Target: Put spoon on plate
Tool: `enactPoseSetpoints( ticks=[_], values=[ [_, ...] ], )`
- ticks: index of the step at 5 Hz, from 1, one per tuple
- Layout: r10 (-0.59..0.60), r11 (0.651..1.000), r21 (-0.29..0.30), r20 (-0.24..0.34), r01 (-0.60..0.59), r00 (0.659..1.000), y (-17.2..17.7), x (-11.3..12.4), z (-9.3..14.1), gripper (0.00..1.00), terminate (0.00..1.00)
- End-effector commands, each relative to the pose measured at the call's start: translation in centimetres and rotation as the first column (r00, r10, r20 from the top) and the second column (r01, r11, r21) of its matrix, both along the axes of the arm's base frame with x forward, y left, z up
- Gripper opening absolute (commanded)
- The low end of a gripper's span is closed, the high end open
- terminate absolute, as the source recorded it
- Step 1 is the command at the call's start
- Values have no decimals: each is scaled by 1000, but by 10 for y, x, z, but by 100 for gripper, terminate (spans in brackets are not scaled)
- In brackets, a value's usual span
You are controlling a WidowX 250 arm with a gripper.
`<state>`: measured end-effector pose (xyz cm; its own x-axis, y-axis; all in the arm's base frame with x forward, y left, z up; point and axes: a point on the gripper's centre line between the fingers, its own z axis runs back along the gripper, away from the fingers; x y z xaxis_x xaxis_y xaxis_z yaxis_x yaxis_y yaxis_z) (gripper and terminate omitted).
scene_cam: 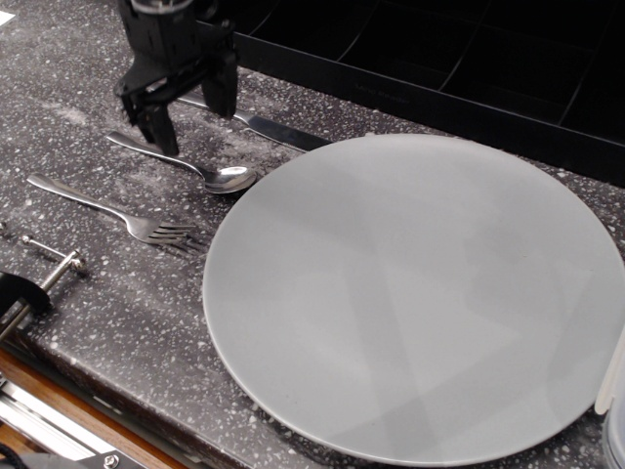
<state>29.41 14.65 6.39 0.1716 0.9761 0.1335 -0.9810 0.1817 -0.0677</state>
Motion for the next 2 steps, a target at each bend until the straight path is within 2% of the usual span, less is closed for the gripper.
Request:
enactPoseSetpoints(
  ticks=[1,2],
  values=[
    [11,996,86,45,-15,999,11,5,-13,100,0],
    [17,996,89,17,-18,1000,16,9,-18,100,0]
  ],
)
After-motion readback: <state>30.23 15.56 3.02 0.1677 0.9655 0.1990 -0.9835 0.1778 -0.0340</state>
